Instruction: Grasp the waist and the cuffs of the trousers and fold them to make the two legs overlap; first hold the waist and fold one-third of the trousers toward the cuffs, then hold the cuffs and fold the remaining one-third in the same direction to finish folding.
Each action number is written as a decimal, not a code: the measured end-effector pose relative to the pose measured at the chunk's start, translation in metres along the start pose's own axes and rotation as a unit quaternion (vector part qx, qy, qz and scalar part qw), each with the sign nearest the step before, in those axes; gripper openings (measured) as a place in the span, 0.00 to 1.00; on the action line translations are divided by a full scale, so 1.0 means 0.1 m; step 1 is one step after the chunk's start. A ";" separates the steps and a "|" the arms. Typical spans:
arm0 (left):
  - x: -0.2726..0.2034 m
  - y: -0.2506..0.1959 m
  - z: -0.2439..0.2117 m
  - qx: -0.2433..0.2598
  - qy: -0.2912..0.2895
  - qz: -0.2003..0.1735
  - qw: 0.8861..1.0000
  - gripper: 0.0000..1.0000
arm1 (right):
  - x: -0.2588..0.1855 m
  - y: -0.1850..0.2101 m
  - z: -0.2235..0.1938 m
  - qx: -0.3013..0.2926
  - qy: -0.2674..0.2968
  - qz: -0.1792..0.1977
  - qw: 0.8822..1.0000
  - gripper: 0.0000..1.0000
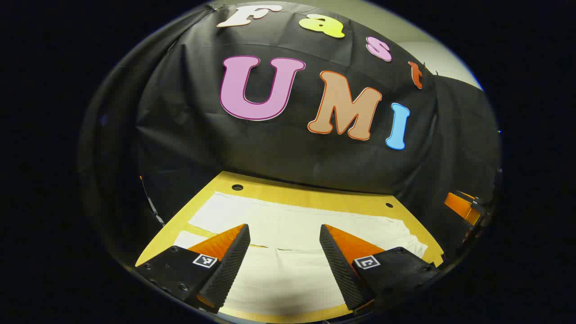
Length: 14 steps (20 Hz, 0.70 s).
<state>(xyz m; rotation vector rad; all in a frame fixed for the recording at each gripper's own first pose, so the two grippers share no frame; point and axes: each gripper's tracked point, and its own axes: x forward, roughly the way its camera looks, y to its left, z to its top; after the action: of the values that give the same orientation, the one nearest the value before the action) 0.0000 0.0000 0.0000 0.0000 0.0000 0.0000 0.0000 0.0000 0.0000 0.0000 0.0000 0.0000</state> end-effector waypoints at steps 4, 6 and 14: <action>0.00 0.02 -0.01 0.004 0.000 0.004 1.000 0.94 | -0.03 0.00 -0.01 0.009 0.003 -0.004 1.000 0.96; -0.01 0.04 -0.02 0.008 0.001 0.007 1.000 0.94 | -0.06 0.00 -0.02 0.017 0.000 -0.005 1.000 0.96; -0.02 0.07 -0.08 0.020 0.005 0.011 1.000 0.94 | -0.14 -0.02 -0.02 0.012 0.000 -0.016 1.000 0.96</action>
<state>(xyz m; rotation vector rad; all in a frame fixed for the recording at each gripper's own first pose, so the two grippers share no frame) -0.0023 0.0075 -0.0083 0.0400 0.0098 0.0213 -0.0144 -0.0016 -0.0016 0.0235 -0.0008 -0.0311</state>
